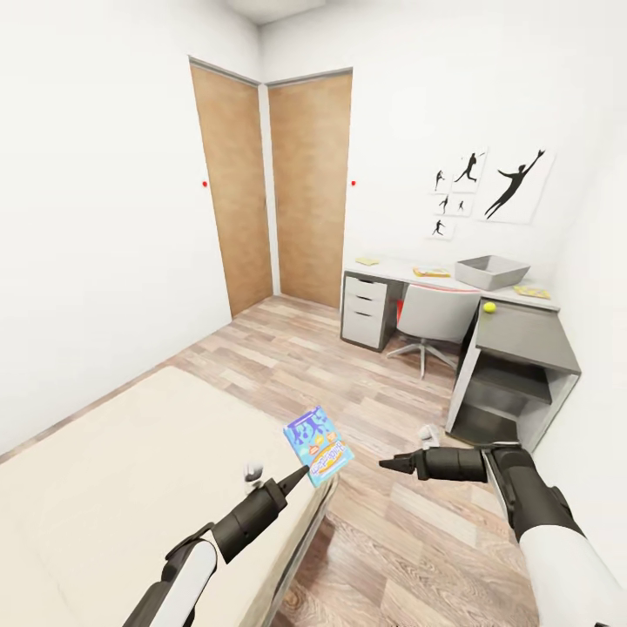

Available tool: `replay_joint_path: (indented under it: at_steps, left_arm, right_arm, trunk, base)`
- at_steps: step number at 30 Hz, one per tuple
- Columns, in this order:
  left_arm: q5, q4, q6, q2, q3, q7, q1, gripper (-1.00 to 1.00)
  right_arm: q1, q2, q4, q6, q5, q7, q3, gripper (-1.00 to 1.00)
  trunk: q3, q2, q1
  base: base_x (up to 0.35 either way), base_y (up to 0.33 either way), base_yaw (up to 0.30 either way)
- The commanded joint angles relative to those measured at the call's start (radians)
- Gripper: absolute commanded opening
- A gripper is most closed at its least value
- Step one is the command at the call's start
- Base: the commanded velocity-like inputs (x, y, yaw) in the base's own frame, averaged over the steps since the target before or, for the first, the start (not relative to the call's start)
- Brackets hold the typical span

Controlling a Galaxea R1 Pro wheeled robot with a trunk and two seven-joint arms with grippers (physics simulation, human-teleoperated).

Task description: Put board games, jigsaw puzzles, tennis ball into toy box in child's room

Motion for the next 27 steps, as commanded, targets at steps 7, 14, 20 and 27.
replay_joint_path:
  at_steps: [7,14,20,27]
  left_arm:
    - [0.010,-0.002,0.009,0.003,0.000,-0.001,0.001,-1.00]
    - [0.010,-0.009,0.009,0.004,0.000,-0.002,0.003,-1.00]
    - [0.010,-0.012,0.009,0.005,0.000,-0.002,0.005,-1.00]
    - [0.010,-0.013,0.009,0.005,0.000,-0.002,0.005,-1.00]
  right_arm:
    - [-0.002,0.006,0.032,0.021,0.011,0.009,0.048,1.00]
    - [-0.002,0.007,0.041,0.027,0.011,0.010,0.077,1.00]
    - [-0.004,0.008,0.061,0.029,0.011,0.011,0.089,1.00]
    - [-0.011,0.008,0.104,0.030,0.012,0.011,0.103,1.00]
  trunk:
    - [0.002,-0.002,0.000]
    - [0.006,-0.002,0.000]
    - [0.009,-0.002,0.000]
    - [0.013,-0.002,0.000]
  base:
    - [0.000,0.000,-0.233]
    - [0.000,0.000,-0.251]
    - [0.000,0.000,-0.257]
    - [0.000,0.000,-0.259]
